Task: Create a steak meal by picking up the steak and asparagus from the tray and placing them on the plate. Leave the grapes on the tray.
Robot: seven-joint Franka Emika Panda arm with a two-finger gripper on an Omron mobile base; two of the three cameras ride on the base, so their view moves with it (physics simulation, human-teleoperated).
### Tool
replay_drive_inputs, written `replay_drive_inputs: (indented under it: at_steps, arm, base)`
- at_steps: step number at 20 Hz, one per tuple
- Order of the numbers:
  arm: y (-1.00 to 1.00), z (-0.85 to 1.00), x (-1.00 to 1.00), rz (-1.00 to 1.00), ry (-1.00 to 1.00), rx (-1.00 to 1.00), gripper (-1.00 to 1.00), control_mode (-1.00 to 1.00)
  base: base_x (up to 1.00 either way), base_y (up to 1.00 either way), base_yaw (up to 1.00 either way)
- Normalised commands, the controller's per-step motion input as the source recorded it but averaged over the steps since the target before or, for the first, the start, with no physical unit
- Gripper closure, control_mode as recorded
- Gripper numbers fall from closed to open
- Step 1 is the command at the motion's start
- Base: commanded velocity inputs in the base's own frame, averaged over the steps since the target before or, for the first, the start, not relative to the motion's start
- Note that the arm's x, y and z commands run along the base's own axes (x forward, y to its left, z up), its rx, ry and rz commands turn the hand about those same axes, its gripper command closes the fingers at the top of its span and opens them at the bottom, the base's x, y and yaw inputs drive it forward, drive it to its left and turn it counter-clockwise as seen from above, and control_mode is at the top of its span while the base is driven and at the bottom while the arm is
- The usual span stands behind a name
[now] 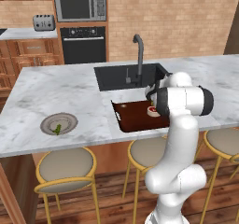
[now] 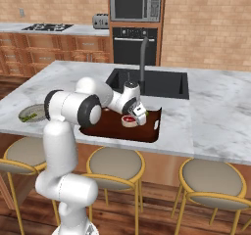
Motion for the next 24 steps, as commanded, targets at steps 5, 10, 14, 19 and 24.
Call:
replay_drive_inputs:
  at_steps: [5,10,14,19,24]
  arm:
    - [-0.07,-0.16,0.2,0.0,0.0,0.0,-1.0,-1.0]
    - [0.0,-0.17,0.22,0.0,0.0,0.0,-1.0,-1.0]
    - [0.0,-0.2,0.22,0.0,0.0,0.0,-1.0,-1.0]
    - [0.0,-0.23,0.19,0.0,0.0,0.0,-1.0,-1.0]
    - [0.0,-0.21,0.06,0.0,0.0,0.0,-1.0,-1.0]
  base:
    - [0.0,0.0,0.0]
    - [0.0,0.0,0.0]
    - [0.0,0.0,0.0]
    - [0.0,0.0,0.0]
    - [0.0,0.0,0.0]
